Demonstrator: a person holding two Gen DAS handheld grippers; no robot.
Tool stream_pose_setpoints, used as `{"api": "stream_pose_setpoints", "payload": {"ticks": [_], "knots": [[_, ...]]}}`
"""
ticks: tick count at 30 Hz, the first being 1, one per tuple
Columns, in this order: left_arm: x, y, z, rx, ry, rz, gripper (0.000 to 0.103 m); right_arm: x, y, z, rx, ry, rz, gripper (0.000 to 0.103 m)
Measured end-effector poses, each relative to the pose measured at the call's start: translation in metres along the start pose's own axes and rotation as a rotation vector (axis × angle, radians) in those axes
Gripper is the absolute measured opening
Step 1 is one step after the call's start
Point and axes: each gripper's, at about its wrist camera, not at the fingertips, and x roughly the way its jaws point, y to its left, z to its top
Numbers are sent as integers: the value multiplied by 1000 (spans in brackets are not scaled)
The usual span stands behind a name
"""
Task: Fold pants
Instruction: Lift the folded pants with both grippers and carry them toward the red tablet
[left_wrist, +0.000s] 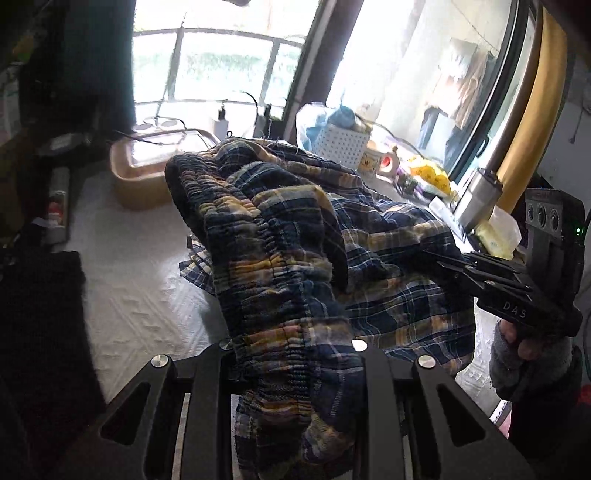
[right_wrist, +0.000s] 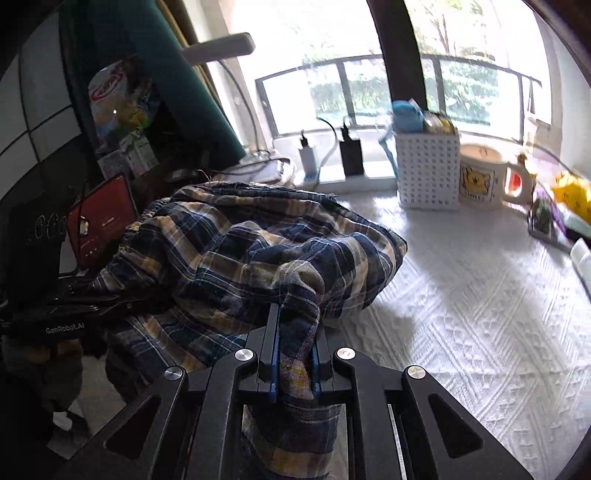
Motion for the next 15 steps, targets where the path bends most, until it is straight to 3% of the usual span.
{"api": "stream_pose_setpoints", "payload": {"ticks": [15], "knots": [[-104,61,-2,-70,-189,99,22,-6,105,54,-170,-86,92,13]]}}
